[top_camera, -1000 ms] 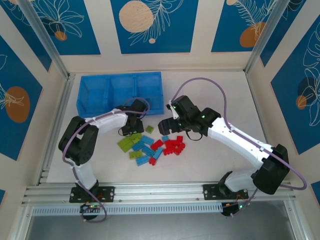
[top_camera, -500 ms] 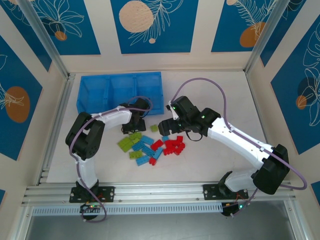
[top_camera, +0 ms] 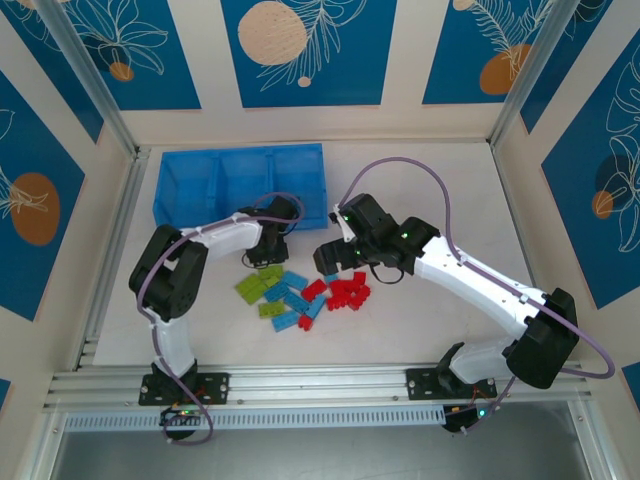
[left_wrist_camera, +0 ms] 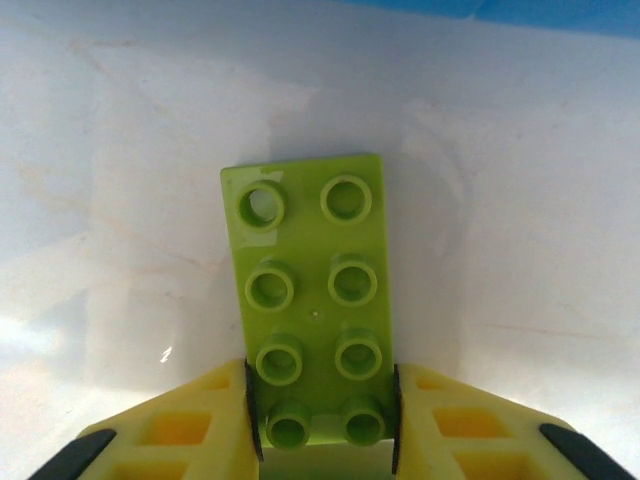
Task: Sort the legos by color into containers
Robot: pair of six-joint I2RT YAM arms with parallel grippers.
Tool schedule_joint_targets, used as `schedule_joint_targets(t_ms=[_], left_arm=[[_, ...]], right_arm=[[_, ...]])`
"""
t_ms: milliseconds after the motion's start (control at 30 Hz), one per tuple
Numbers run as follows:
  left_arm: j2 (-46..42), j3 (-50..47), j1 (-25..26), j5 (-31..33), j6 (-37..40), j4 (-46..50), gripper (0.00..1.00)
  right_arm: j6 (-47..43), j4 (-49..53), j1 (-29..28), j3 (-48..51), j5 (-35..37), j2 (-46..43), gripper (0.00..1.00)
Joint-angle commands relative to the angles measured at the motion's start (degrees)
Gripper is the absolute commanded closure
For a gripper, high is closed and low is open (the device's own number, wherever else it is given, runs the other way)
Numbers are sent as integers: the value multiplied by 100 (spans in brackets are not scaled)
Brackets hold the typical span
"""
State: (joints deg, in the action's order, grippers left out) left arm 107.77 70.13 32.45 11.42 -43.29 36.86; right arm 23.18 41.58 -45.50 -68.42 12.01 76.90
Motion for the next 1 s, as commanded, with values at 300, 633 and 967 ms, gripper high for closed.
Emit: schedule_joint_targets(t_ms=[300,633,967], left_arm=[[-1925,366,-100,477,521,654,73],[-362,1795,-1372,-384,1477,-106,70],[-142,2604,-1516,-371,1433,301,45]], right_arm=[[156,-124,-42,-49,-42,-378,11],[241,-65,-47,9,3,-557,11],[350,96,3,122,363,-858,10]])
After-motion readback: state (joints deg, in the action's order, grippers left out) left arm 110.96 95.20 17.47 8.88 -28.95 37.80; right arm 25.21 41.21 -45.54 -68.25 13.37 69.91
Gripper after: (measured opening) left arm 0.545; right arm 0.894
